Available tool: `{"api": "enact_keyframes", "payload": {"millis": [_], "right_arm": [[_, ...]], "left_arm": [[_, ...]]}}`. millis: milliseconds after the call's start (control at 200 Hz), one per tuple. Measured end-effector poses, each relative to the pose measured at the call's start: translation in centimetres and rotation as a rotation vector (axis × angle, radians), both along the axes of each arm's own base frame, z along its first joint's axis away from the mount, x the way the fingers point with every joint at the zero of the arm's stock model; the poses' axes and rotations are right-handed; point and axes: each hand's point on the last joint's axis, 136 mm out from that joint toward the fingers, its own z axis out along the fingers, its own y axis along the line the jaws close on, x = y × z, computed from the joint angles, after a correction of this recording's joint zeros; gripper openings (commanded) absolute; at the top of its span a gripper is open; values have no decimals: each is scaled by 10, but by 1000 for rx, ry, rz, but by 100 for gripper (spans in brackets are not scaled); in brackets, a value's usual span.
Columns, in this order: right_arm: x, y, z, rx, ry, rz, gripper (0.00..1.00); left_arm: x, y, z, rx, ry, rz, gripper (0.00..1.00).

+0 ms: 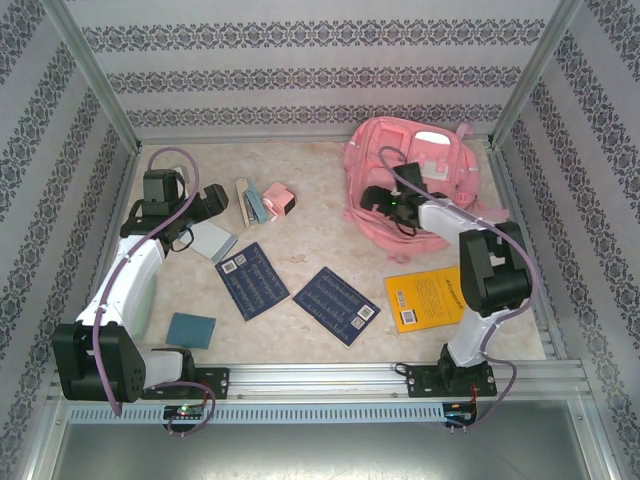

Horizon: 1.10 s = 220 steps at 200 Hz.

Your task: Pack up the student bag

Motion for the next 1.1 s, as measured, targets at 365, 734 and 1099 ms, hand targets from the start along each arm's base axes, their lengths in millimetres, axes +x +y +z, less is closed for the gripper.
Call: {"api": "enact_keyframes", "payload": {"millis": [365,734,1099], "right_arm": [[-6,153,8,101,13,275,98],[-12,125,41,34,-4,277,98],[-23,-16,82,-165,-49,10,98]], "left_arm": [[-8,-42,-5,-14,30,-97,99],[-2,-102,-1,5,75,-228,99],[-20,-162,-33,-85,215,-325,89]]}}
